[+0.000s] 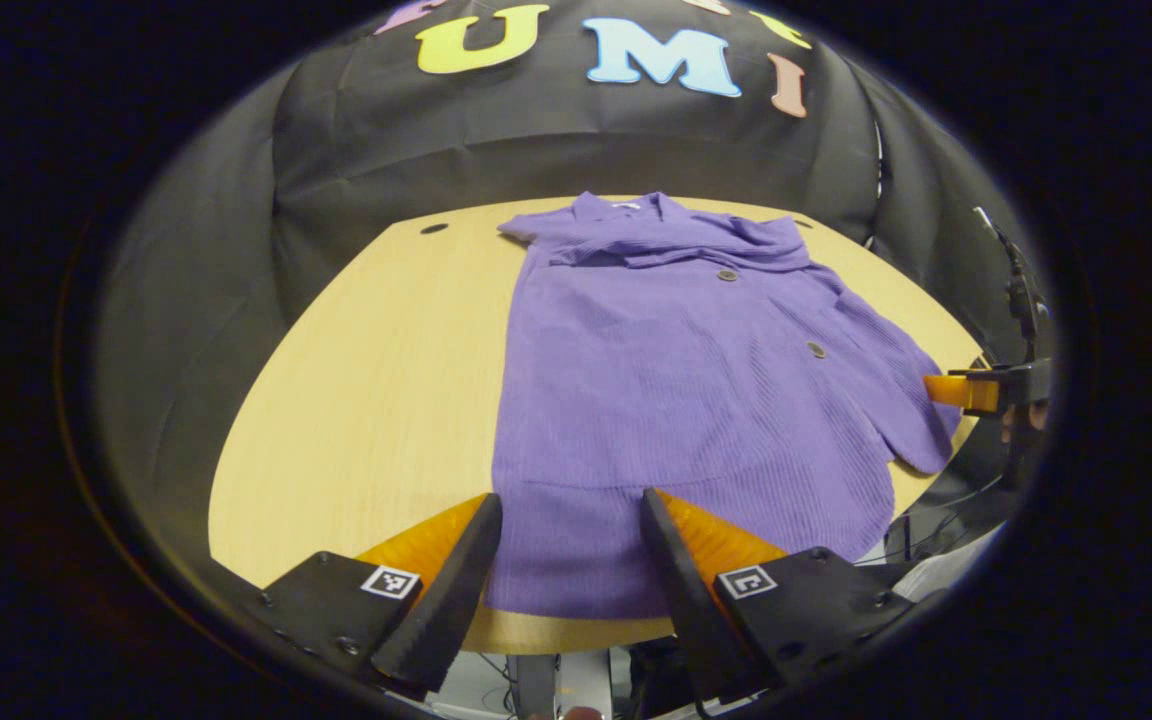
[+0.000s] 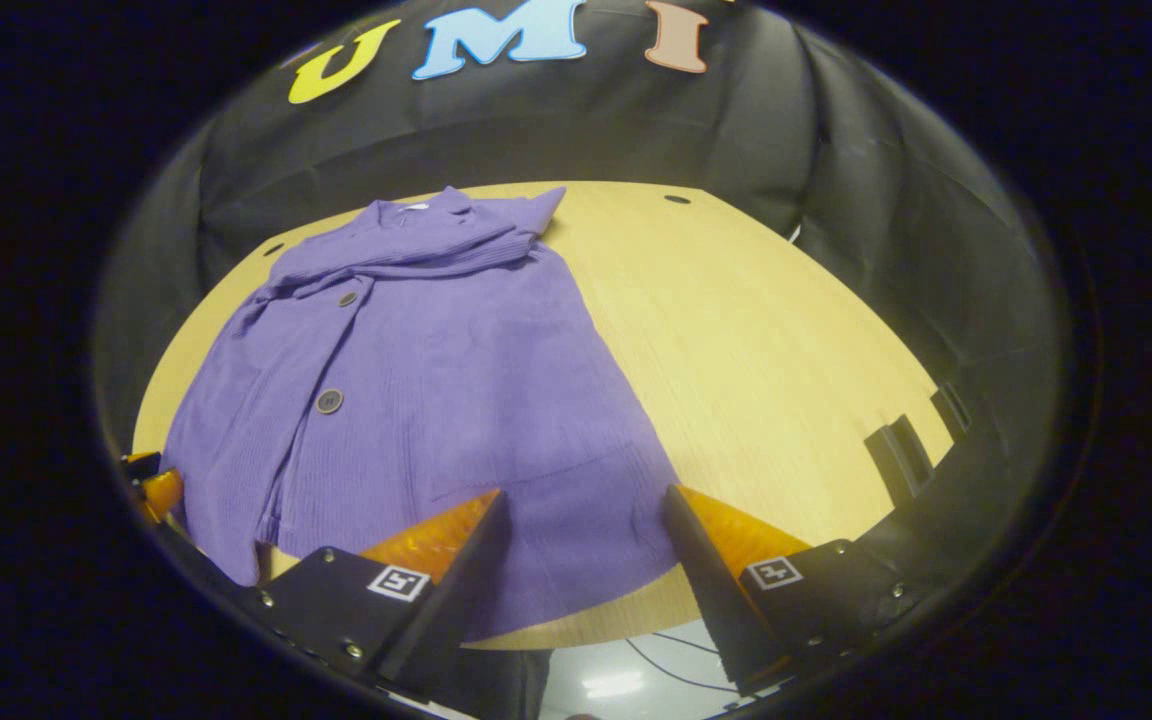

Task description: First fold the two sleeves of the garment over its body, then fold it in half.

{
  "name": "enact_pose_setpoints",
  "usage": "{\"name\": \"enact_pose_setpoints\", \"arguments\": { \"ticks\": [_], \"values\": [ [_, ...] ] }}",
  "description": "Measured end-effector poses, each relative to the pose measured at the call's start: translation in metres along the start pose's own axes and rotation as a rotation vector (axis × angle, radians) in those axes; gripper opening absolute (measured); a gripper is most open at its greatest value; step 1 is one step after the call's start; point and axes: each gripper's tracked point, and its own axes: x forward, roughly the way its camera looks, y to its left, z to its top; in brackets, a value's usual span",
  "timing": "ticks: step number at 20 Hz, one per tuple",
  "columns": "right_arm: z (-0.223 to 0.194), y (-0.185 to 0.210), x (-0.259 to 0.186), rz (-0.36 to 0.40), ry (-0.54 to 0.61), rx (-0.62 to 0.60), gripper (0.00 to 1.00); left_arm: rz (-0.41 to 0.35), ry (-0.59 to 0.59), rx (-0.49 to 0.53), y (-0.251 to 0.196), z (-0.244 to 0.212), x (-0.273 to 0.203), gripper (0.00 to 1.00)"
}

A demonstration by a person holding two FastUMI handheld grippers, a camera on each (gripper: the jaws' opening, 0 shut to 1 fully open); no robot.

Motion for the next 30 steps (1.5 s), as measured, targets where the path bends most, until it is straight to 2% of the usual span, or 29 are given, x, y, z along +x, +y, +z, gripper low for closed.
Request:
{"name": "enact_pose_setpoints", "arguments": {
  "ticks": [1,2,5,6,7,8,9,10,11,12,13,16,17,18,20,25,30],
  "values": [
    [-0.001,0.0,0.001,0.003,0.004,0.009,1.0,-0.005,-0.002,0.009,-0.003,0.001,0.002,0.93],
    [-0.001,0.001,0.003,0.004,0.013,-0.003,1.0,-0.013,-0.007,0.011,-0.008,0.002,0.003,0.92],
    [0.0,0.011,0.003,0.025,0.013,-0.025,0.82,-0.039,-0.026,0.019,-0.018,0.003,0.006,0.67],
    [0.0,0.014,0.002,0.027,0.01,-0.03,0.66,-0.045,-0.03,0.023,-0.02,0.003,0.006,0.6],
    [0.001,0.016,0.003,0.028,0.005,-0.029,0.57,-0.055,-0.033,0.016,-0.022,0.003,0.006,0.53],
    [0.001,0.016,0.004,0.023,0.008,-0.031,0.42,-0.068,-0.035,0.003,-0.024,0.005,0.006,0.41],
    [0.001,0.017,0.004,0.021,0.013,-0.042,0.38,-0.074,-0.035,-0.018,-0.024,0.005,0.006,0.36],
    [0.003,0.019,0.003,0.035,0.014,-0.05,0.37,-0.081,-0.03,-0.047,-0.024,0.007,0.005,0.22],
    [0.006,0.017,0.006,0.034,-0.004,-0.012,0.37,-0.09,-0.026,-0.075,-0.025,0.009,0.006,0.16],
    [0.005,0.018,0.007,0.036,-0.001,0.014,0.07,-0.085,-0.012,-0.124,-0.025,0.008,0.008,0.12],
    [0.005,0.019,0.004,0.043,0.005,0.029,0.07,-0.105,-0.005,-0.154,-0.03,0.011,0.008,0.08],
    [0.016,0.018,0.004,0.058,-0.008,0.06,0.07,-0.125,-0.01,-0.17,-0.034,0.017,0.004,0.07],
    [0.013,0.022,-0.001,0.085,-0.007,0.072,0.03,-0.127,-0.023,-0.163,-0.035,0.022,0.0,0.07],
    [0.018,0.026,-0.005,0.113,-0.017,0.089,0.02,-0.139,-0.038,-0.173,-0.038,0.028,-0.004,0.07],
    [0.024,0.021,-0.012,0.116,-0.017,0.089,0.02,-0.177,-0.058,-0.216,-0.044,0.043,-0.014,0.07],
    [0.06,0.029,-0.036,0.149,-0.106,0.071,0.01,-0.243,-0.106,-0.278,-0.052,0.08,-0.03,0.07],
    [0.104,0.041,-0.05,0.188,-0.198,0.077,0.01,-0.274,-0.156,-0.319,-0.056,0.11,-0.034,0.07]
  ]
}}
